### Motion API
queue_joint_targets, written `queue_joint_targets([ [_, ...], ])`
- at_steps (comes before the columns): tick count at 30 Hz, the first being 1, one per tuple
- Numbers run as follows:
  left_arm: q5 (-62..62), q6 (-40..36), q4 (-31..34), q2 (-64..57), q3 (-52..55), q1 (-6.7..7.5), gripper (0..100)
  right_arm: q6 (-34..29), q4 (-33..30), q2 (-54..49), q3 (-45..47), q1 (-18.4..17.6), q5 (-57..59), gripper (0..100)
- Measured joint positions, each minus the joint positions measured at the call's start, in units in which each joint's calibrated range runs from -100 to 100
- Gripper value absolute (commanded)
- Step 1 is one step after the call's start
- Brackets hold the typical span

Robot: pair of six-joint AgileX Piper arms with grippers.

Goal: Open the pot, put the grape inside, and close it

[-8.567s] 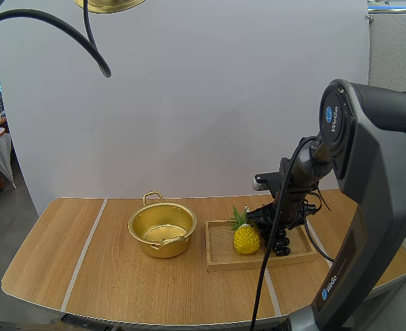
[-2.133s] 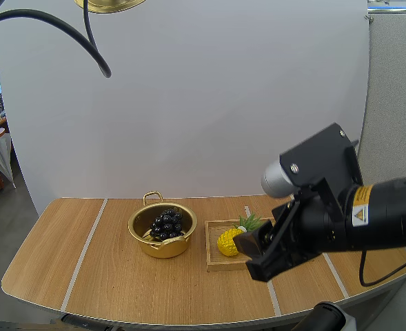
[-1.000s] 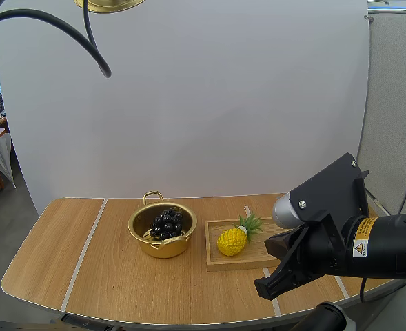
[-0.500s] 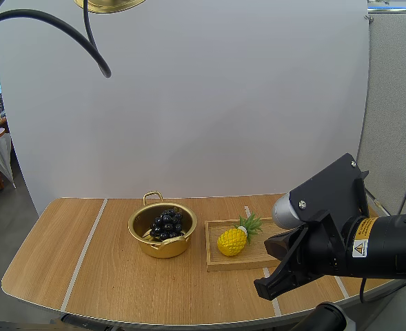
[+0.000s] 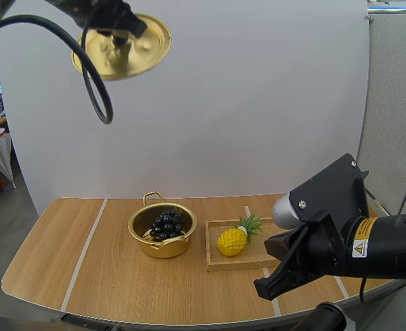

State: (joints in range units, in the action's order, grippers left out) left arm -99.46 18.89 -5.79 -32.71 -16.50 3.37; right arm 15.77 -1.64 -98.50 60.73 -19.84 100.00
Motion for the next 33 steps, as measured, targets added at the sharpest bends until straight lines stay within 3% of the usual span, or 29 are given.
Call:
queue_joint_targets([
  [14, -0.54, 0.75, 0.0, 12.07, 24.06, 0.0, 0, 0.0, 0.0, 0.0, 0.0, 0.0, 0.0, 0],
  [24, -0.54, 4.95, -6.45, 20.93, 28.98, 0.0, 0, 0.0, 0.0, 0.0, 0.0, 0.15, 0.0, 0],
  [33, 3.2, 7.26, -8.5, 28.57, 29.24, 0.0, 0, 0.0, 0.0, 0.0, 0.0, 0.43, 0.0, 0],
])
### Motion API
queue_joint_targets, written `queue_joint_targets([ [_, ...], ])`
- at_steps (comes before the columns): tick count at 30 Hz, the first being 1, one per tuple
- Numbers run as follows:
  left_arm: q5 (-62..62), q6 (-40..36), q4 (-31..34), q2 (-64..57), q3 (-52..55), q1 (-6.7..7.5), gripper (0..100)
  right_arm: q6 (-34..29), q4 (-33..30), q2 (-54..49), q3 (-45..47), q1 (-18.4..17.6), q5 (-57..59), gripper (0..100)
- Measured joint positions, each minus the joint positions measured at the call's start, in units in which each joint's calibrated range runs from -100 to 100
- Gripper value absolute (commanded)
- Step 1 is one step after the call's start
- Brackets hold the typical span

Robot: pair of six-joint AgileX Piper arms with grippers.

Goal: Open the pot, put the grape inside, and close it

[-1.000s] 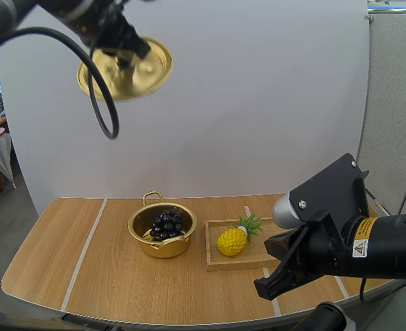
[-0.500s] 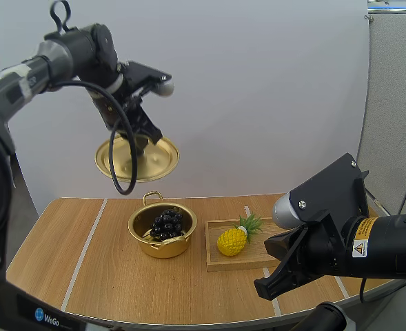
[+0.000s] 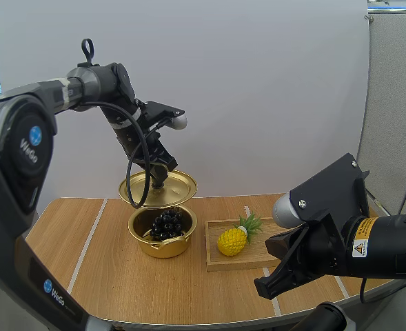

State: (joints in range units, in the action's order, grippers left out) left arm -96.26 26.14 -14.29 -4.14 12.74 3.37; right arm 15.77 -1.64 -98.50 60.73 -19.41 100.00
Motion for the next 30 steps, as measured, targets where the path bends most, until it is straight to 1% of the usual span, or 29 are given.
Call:
queue_joint_targets([
  [3, 0.79, 0.2, 0.0, 1.33, 0.0, 0.0, 0, 0.0, 0.0, 0.0, 0.0, 0.0, 0.0, 0],
  [5, 3.68, 0.69, -0.26, 2.17, 1.26, 0.0, 0, 0.0, 0.0, 0.0, 0.0, 0.0, 0.0, 0],
  [14, 18.92, 4.17, -0.41, 2.3, 12.14, 0.0, 0, 0.0, 0.0, 0.0, 0.0, 0.0, 0.0, 0],
  [18, 23.76, 5.45, -0.79, 2.3, 15.08, 0.0, 0, 0.0, 0.0, 0.0, 0.0, 0.0, 0.0, 0],
  [23, 27.01, 7.47, -2.85, 2.3, 17.78, 0.0, 0, 0.0, 0.0, 0.0, 0.0, 0.0, 0.0, 0],
  [30, 29.33, 8.82, -3.83, 2.67, 18.53, 0.0, 0, 0.0, 0.0, 0.0, 0.0, 0.0, 0.0, 0],
])
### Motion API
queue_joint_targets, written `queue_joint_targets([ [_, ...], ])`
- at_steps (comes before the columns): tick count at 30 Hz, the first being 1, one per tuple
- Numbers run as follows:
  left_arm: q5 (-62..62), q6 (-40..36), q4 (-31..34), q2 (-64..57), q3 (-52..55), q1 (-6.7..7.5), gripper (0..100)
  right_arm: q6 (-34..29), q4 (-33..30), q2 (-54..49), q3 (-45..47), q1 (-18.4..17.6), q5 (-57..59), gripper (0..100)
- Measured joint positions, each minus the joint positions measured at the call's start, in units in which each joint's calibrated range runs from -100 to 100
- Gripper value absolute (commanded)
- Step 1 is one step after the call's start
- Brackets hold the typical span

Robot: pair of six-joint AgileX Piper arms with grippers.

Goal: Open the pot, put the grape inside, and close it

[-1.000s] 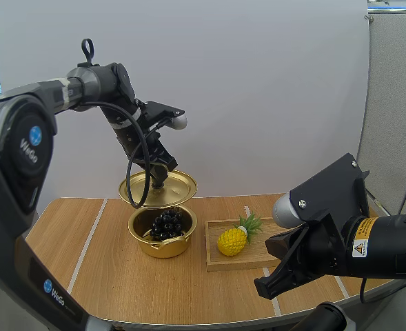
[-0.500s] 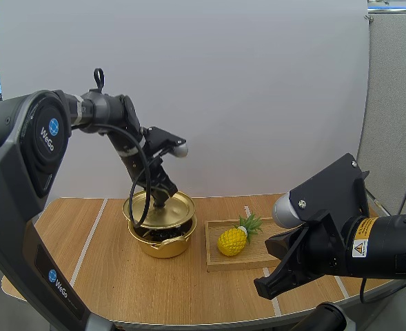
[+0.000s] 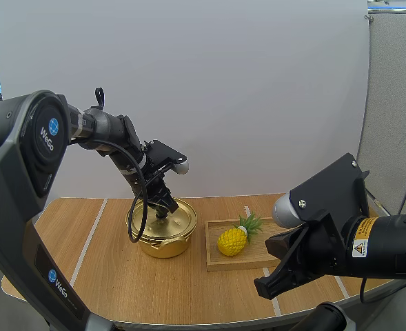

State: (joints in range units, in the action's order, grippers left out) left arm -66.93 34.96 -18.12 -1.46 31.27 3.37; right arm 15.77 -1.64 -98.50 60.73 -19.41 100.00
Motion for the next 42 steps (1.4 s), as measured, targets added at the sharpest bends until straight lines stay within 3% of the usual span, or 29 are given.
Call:
queue_joint_targets([
  [8, 0.81, 0.0, -0.48, 1.44, 0.11, 0.0, 1, 0.0, 0.0, 0.0, 0.0, 0.0, 0.0, 0],
  [10, 0.81, 0.0, -0.48, 1.44, 0.11, 0.0, 9, 0.0, 0.0, 0.0, 0.0, 0.0, 0.0, 0],
  [13, 0.81, 0.0, -0.48, 1.44, 0.11, 0.0, 45, 0.0, 0.0, 0.0, 0.0, 0.0, 0.0, 0],
  [14, 0.81, 0.0, -0.48, 1.44, 0.11, 0.0, 61, 0.0, 0.0, 0.0, 0.0, 0.0, 0.0, 0],
  [15, 0.81, 0.0, -0.48, 1.44, 0.11, 0.0, 88, 0.0, 0.0, 0.0, 0.0, 0.0, 0.0, 0],
  [16, 0.81, 0.0, -0.48, 1.44, 0.11, 0.0, 100, 0.0, 0.0, 0.0, 0.0, 0.0, 0.0, 0],
  [22, -4.13, 1.1, -0.48, 0.49, 0.15, 0.0, 100, 0.0, 0.0, 0.0, 0.0, 0.0, 0.0, 0],
  [32, -22.67, -0.2, 0.13, -12.97, -7.15, 0.0, 100, 0.0, 0.0, 0.0, 0.0, 0.0, 0.0, 0],
  [42, -29.95, -6.29, 10.23, -36.11, -17.53, 0.0, 100, 0.0, 0.0, 0.0, 0.0, 0.15, 0.0, 0],
])
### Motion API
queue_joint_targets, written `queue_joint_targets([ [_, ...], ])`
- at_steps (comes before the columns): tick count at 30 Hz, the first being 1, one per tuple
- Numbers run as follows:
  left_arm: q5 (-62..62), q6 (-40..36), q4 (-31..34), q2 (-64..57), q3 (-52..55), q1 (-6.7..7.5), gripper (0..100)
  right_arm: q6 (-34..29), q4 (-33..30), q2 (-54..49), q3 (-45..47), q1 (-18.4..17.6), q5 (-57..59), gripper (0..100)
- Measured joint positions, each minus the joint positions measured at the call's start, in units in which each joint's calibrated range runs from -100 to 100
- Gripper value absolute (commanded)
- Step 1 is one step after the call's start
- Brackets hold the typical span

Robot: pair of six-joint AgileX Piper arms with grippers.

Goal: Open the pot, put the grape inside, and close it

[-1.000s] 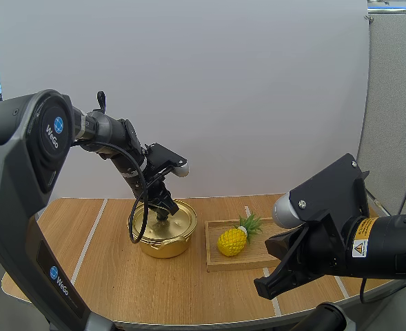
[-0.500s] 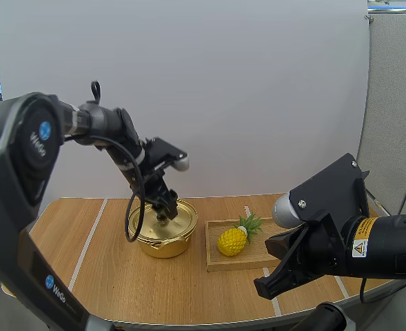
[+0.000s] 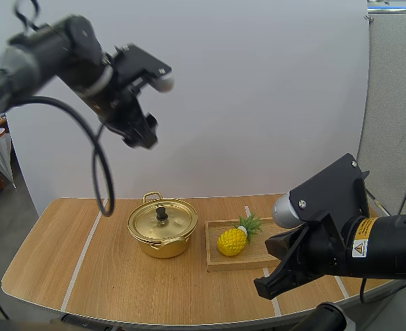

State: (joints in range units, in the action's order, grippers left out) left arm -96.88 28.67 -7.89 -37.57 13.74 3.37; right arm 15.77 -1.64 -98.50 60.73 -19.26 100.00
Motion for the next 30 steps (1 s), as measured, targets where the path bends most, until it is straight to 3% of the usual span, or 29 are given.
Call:
queue_joint_targets([
  [10, -2.32, -1.7, 3.63, -18.65, -0.72, 0.0, 100, 0.0, 0.0, 0.0, 0.0, 1.11, 0.0, 0],
  [11, -2.32, -1.82, 3.63, -19.51, -0.72, 0.0, 82, 0.0, 0.0, 0.0, 0.0, 1.09, 0.0, 0],
  [12, -2.32, -2.05, 3.63, -20.0, -0.72, 0.0, 54, 0.0, 0.0, 0.0, 0.0, 1.39, 0.0, 0],
  [13, -2.51, -2.28, 3.63, -20.55, -0.72, 0.0, 36, 0.0, 0.0, 0.0, 0.0, 1.61, 0.0, 0],
  [14, -2.44, -2.48, 3.63, -21.02, -0.72, 0.0, 11, 0.0, 0.0, 0.0, 0.0, 1.83, 0.0, 0],
  [15, -2.44, -2.78, 3.63, -21.54, -0.72, 0.0, 2, 0.0, 0.0, 0.0, 0.0, 1.92, 0.0, 0],
  [21, -2.92, -7.63, 3.84, -29.25, -0.72, 0.0, 2, 0.0, 0.78, 0.0, 0.0, 3.46, 0.0, 0],
  [30, -1.97, -22.99, 3.84, -45.28, -0.98, 0.0, 2, 0.0, 0.81, 0.0, 0.0, 7.07, 0.0, 0],
])
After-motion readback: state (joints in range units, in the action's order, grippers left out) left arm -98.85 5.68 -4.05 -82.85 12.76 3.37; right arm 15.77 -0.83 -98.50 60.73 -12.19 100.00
